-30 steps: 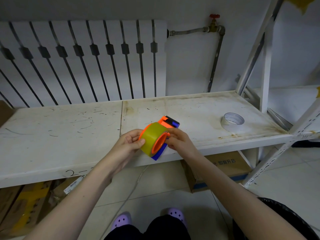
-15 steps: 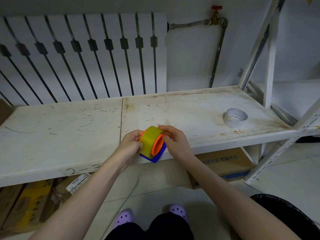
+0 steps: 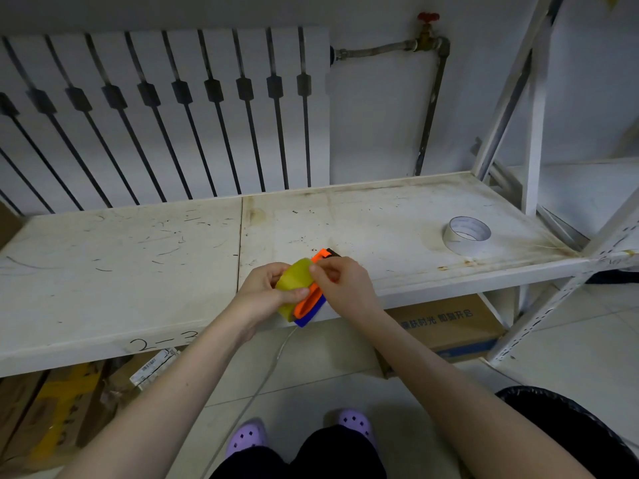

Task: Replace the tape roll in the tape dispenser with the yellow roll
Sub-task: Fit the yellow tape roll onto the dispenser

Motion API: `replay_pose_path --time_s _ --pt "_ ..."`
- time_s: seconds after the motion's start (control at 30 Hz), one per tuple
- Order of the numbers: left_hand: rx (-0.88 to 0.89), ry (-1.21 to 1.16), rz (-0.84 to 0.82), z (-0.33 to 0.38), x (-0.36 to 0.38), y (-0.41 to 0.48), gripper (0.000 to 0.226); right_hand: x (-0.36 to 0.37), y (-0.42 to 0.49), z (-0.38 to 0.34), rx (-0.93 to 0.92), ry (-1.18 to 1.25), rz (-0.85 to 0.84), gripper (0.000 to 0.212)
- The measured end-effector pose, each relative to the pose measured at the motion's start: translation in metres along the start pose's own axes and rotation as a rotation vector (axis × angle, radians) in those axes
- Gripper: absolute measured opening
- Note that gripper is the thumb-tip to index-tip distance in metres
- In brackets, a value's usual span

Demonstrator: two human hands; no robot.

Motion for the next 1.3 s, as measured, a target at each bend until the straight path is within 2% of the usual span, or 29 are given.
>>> replay_pose_path --time_s 0.23,0.43,0.57,0.63,0.8,0.9,1.03,1.13,1.3 --pt "0.145 -0.024 0.146 0.01 0.002 -0.007 0.026 -0.012 0.005 -0.028 -0.1 -0.241 0.061 0.024" --pt "0.151 -0.01 0.158 0.003 0.008 -0.009 0.028 -0.005 0.004 -0.023 -0.16 -0.245 0.029 0.023" --pt "0.147 0.044 0.141 0.007 0.013 -0.012 0.033 0.006 0.011 -0.02 -0.148 -0.135 -0.136 0.042" --pt "0.141 0.088 0.152 0.007 0.013 -0.012 0.035 0.007 0.013 -0.021 -0.174 -0.174 -0.17 0.039" --pt "0.099 0.186 0.18 0.006 0.01 -0.009 0.032 0.003 0.009 -0.033 -0.285 -0.34 -0.134 0.029" --pt "0.085 0.226 0.193 0.008 0.009 -0.008 0.031 0.005 0.009 -0.038 -0.322 -0.338 -0.157 0.029" --pt "0.072 0.253 0.162 0.009 0.011 -0.008 0.034 -0.003 0.022 -0.032 -0.249 -0.156 -0.113 0.027" --pt "0.08 0.277 0.156 0.01 0.012 -0.005 0.034 -0.008 0.032 -0.021 -0.147 -0.184 -0.099 0.027" --pt "0.088 0.318 0.144 0.014 0.013 -0.003 0.036 -0.014 0.034 -0.008 -0.059 -0.15 -0.05 0.015"
Point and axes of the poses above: each hand's wrist, its own y-axis towards the middle knuckle, its own x-axis out of the palm, z = x × y, the point moved 8 cm from there along y, towards the middle knuckle, and after that the axes turned 15 degrees about -x, right-handed, at the moved point
